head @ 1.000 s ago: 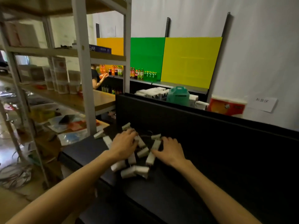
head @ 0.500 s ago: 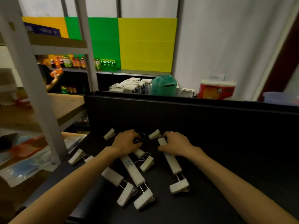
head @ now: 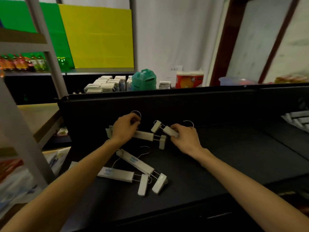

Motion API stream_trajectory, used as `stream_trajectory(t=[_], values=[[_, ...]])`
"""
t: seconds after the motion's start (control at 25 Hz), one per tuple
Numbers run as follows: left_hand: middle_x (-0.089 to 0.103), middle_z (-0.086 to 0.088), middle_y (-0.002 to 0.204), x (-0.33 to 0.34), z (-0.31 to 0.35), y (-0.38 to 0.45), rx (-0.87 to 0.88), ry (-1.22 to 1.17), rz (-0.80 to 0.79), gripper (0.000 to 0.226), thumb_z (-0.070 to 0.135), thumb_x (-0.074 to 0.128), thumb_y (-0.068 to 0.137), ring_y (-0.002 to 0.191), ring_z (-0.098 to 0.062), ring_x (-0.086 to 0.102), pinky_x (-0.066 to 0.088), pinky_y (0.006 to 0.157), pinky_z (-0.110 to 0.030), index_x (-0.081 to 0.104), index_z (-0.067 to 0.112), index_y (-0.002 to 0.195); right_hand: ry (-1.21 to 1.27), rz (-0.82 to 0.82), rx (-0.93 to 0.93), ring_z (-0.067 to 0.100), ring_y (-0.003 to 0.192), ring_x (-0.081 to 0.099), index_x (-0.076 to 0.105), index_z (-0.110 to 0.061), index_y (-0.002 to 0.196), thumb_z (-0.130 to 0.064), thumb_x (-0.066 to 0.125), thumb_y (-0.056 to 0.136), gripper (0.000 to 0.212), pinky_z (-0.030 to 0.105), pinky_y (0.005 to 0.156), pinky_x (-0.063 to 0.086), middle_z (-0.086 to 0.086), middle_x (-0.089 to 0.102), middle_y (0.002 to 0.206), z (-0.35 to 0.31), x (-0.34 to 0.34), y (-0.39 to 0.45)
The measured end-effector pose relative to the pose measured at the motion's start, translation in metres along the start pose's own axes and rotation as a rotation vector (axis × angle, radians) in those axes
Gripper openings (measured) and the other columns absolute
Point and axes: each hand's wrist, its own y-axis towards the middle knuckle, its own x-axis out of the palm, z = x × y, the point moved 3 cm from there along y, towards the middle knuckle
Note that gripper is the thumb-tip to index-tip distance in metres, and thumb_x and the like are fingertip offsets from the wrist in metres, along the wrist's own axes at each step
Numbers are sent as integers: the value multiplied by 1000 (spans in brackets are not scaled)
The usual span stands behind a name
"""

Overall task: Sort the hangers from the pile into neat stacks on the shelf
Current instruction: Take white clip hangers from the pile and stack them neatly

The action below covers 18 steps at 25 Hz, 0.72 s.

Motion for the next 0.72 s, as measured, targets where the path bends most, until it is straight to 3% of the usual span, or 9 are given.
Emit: stream_trajectory(t=[0.12,0.2,0.32,0.44,0.52,0.72], values=[[75,7,103,-6,22,3,120,-125,70,17,21,68,95,90,-7,71,61,84,-37,71,24,112,24,119,7,16,110,65,56,-22,136,-27,66,93,44,40,100,51,0,68,122,5,-17,-11],[74,8,104,-6,38,4,164,-148,116,19,23,66,96,91,-7,70,61,82,-38,71,25,114,16,150,19,16,112,65,55,-20,139,-26,66,94,46,33,95,52,1,67,124,13,-28,-15],[72,9,111,3,75,8,253,-101,126,22,26,63,98,93,-8,68,60,83,-36,70,26,119,0,172,45,18,114,64,54,-19,139,-25,66,94,47,32,94,52,2,67,126,37,-47,-23],[71,7,112,25,121,8,366,9,27,25,24,59,100,98,-10,67,57,87,-34,67,24,124,-15,190,93,18,116,63,54,-20,140,-25,67,93,49,33,96,51,2,66,129,72,-69,-36],[69,6,101,51,155,12,403,-7,-82,22,21,52,103,90,-9,67,56,82,-32,60,23,123,-18,215,106,17,117,62,54,-20,140,-25,67,93,49,33,97,51,1,65,129,102,-88,-49],[62,-6,85,144,246,21,325,-137,-259,14,17,43,104,72,-24,63,57,70,-45,50,22,115,-148,252,35,19,107,65,62,-20,134,-20,67,91,43,37,96,47,-2,70,122,201,-151,-92]])
